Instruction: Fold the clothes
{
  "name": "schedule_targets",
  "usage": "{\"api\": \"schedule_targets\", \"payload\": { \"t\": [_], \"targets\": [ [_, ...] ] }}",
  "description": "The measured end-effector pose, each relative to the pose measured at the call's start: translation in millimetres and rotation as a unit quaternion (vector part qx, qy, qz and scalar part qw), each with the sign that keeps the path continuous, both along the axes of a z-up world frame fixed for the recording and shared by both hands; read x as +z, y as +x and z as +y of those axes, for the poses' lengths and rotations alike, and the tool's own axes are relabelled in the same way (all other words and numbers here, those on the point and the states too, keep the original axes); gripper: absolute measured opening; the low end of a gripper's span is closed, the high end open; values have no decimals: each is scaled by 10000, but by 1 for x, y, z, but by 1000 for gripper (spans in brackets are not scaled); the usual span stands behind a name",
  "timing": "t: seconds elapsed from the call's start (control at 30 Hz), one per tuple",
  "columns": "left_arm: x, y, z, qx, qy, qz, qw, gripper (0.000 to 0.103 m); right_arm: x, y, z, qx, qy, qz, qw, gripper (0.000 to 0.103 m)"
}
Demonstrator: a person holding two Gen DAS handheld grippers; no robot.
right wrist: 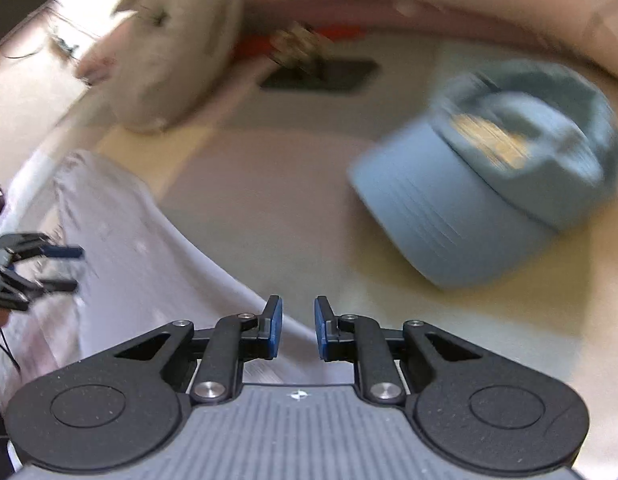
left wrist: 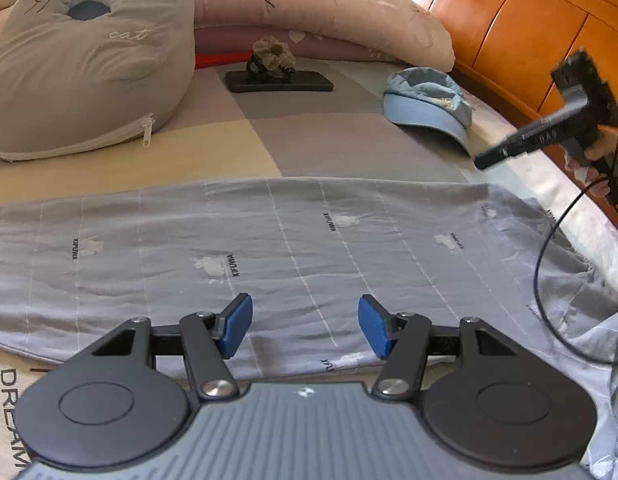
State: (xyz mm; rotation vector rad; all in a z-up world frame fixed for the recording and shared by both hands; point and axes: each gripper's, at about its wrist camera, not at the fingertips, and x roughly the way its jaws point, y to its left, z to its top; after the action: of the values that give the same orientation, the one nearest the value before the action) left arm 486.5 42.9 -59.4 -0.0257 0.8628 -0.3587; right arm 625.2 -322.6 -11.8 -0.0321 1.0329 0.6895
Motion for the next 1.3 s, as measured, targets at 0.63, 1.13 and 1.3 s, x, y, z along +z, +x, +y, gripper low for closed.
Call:
{"api": "schedule_targets", "payload": {
  "t": [0.63,1.13,1.3],
  "targets": [
    [-15,2,19,176,0,10,9998,65,-21,-2,117,429,-578,-870,9936,25],
    [-17,4,19,111,-48,-33,9999,70,-36,-59,148,1350,-1347,-1644,9678,24],
    [-17,4,18,92,-47,-50,9999,71,-36,-54,143,1440,-1025,-1295,9757,9]
  ]
}}
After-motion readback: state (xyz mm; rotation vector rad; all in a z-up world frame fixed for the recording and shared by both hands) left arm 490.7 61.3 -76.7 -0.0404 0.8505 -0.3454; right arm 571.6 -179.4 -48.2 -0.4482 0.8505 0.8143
